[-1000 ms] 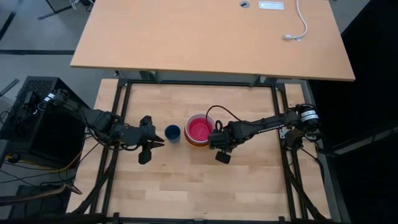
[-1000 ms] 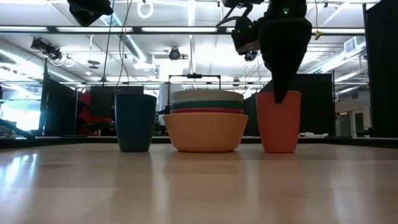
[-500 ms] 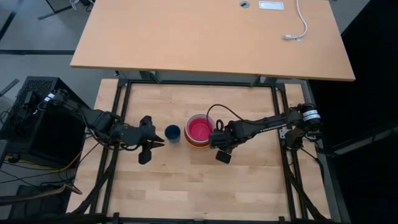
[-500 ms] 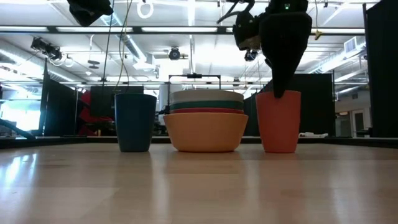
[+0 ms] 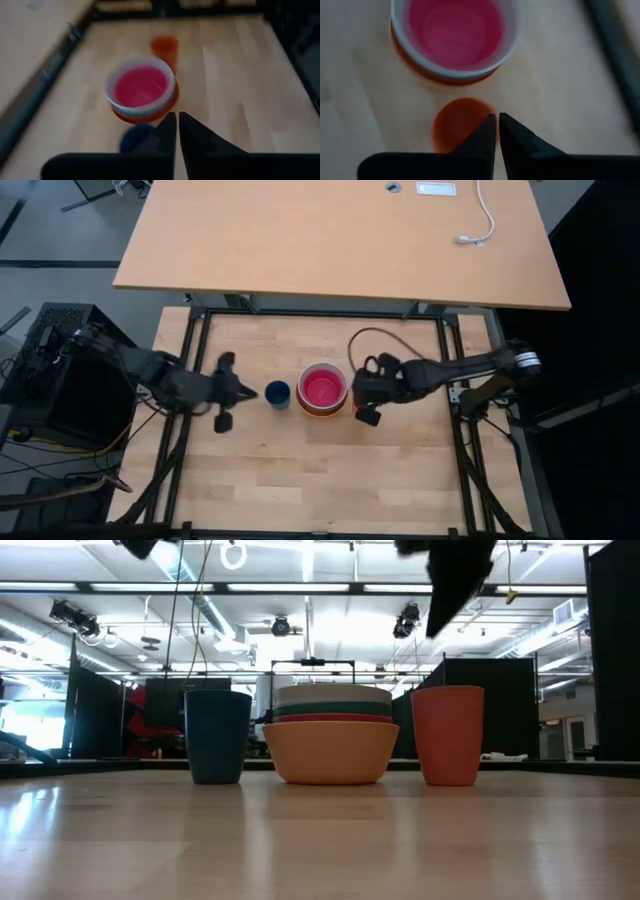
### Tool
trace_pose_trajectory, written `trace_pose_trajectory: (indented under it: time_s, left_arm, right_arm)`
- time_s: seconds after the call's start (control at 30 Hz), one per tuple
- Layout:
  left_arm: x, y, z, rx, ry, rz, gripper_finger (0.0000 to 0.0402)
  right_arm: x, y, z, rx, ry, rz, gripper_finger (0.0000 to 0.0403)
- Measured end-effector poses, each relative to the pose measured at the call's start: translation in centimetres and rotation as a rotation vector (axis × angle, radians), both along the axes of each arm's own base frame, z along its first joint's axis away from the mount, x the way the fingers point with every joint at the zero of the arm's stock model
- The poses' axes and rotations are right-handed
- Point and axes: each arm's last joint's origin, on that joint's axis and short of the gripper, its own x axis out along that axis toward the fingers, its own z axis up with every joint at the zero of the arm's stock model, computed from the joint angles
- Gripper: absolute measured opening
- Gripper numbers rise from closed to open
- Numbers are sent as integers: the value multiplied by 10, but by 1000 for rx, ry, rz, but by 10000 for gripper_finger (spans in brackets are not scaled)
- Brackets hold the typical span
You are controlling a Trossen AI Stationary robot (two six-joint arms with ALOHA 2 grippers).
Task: Nest bowls inside each other
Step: Return to Home Position
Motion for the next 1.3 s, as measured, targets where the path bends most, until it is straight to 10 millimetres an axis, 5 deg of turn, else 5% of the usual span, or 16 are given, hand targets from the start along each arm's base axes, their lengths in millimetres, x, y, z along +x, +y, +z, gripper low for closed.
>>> trace_pose_trajectory:
  time_s: [0.5, 0.87, 1.3]
  left_arm:
    - [-62, 27, -48, -83, -506, -32, 0]
    - [-53, 26, -84, 26, -487, -26, 0]
    - [-71, 44, -81, 65, -532, 98, 0]
  right_arm:
    - [-88, 14, -47, -29, -630, 301, 0]
    - [-114, -6, -98, -111, -873, 374, 0]
    - [-144, -44, -87, -98, -998, 330, 0]
